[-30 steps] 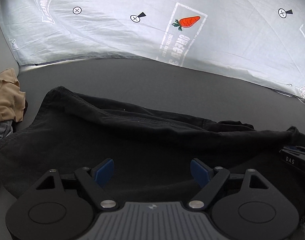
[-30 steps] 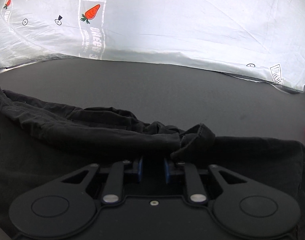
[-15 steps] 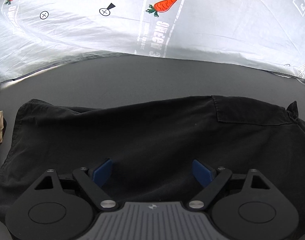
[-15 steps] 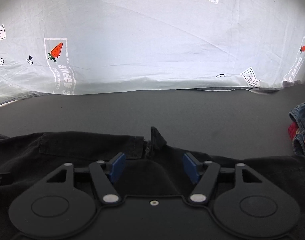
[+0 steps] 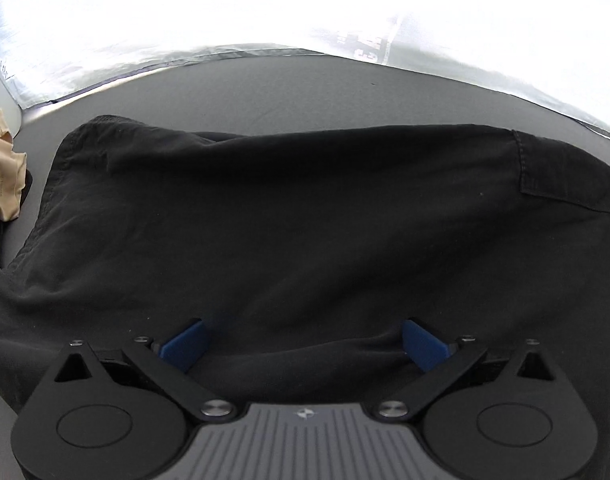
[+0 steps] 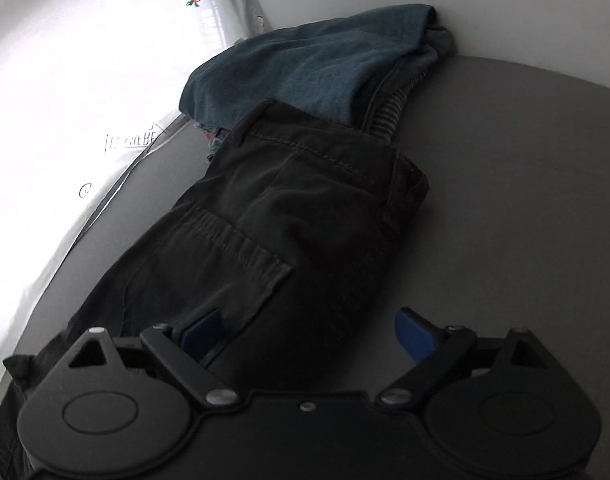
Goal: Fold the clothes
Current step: 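Smooth the folded black trousers with both tools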
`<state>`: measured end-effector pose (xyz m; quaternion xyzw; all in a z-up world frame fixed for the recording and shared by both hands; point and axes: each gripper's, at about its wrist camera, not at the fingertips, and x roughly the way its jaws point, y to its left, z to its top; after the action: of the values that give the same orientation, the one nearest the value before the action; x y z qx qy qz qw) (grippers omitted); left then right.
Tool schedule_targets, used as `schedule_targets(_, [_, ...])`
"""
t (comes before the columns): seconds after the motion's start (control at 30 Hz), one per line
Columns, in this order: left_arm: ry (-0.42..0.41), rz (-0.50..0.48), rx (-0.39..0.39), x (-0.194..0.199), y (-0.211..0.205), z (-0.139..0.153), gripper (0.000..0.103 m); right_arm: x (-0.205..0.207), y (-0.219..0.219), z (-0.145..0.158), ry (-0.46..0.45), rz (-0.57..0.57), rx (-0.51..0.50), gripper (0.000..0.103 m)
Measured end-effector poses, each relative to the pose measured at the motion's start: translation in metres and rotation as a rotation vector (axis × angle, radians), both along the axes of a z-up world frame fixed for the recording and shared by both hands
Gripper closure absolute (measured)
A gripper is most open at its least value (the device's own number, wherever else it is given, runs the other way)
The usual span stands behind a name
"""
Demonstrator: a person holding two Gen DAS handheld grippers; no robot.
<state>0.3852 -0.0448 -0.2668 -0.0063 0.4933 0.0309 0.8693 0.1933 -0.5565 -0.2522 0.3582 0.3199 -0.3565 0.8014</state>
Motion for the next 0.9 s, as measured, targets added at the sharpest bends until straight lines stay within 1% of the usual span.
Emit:
schedule_targets(0.03, [0.002,0.011,0.002,-0.001,0.001,0.002,0.0,0.004,-0.007,-0.006,-0.018,0.001,0.025,0.01])
schedule_targets(0.1, [0.005,0.032,0.008,-0.004,0.004,0.005,0.0,0.017,-0.014,-0.015,-0.017,0.013,0.052,0.04])
schedule_targets(0.13, [0.003,0.036,0.022,-0.006,0.003,0.007,0.0,0.023,-0.012,-0.012,-0.001,0.018,0.026,0.049])
schedule_targets(0.17, [0.001,0.04,0.036,-0.008,0.002,0.009,0.0,0.027,-0.007,-0.002,0.014,0.037,-0.03,0.068])
schedule_targets(0.2, [-0.002,0.044,0.05,-0.01,0.002,0.011,0.0,0.03,-0.002,0.01,0.026,0.062,-0.094,0.075])
schedule_targets(0.23, [-0.008,0.057,0.06,-0.014,0.004,0.013,0.0,0.031,0.002,0.022,0.032,0.075,-0.151,0.077])
schedule_targets(0.27, [-0.015,0.069,0.07,-0.019,0.007,0.016,0.0,0.029,0.005,0.035,0.034,0.08,-0.202,0.078])
schedule_targets(0.3, [-0.026,0.085,0.075,-0.024,0.011,0.019,0.0,0.029,0.006,0.041,0.049,0.083,-0.24,0.078])
schedule_targets(0.33, [-0.04,0.108,0.077,-0.032,0.017,0.021,0.0,0.032,0.005,0.036,0.087,0.086,-0.254,0.078])
schedule_targets(0.4, [-0.057,0.164,0.08,-0.047,0.035,0.026,0.0,0.041,0.0,0.015,0.184,0.093,-0.263,0.078])
schedule_targets(0.47, [-0.07,0.228,0.089,-0.059,0.055,0.03,0.0,0.046,0.006,0.009,0.25,0.099,-0.301,0.075])
schedule_targets(0.53, [-0.079,0.301,0.1,-0.07,0.076,0.034,0.0,0.05,0.015,0.005,0.309,0.105,-0.345,0.063])
schedule_targets(0.57, [-0.083,0.348,0.089,-0.074,0.089,0.036,0.0,0.051,0.022,0.008,0.329,0.104,-0.38,0.051])
schedule_targets(0.6, [-0.086,0.395,0.077,-0.077,0.102,0.037,0.0,0.05,0.03,0.013,0.344,0.101,-0.424,0.043])
schedule_targets(0.67, [-0.087,0.485,0.054,-0.075,0.133,0.034,0.0,0.049,0.046,0.023,0.347,0.137,-0.487,0.043])
schedule_targets(0.73, [-0.065,0.542,0.079,-0.073,0.153,0.028,0.0,0.047,0.062,0.032,0.344,0.171,-0.527,0.043])
schedule_targets(0.83, [-0.033,0.624,0.119,-0.07,0.182,0.018,0.0,0.049,0.086,0.043,0.344,0.229,-0.556,0.042])
schedule_targets(0.87, [-0.042,0.628,0.142,-0.069,0.184,0.021,0.001,0.05,0.097,0.048,0.341,0.256,-0.568,0.042])
schedule_targets(0.9, [-0.058,0.621,0.188,-0.068,0.184,0.025,0.001,0.052,0.109,0.053,0.334,0.289,-0.585,0.042])
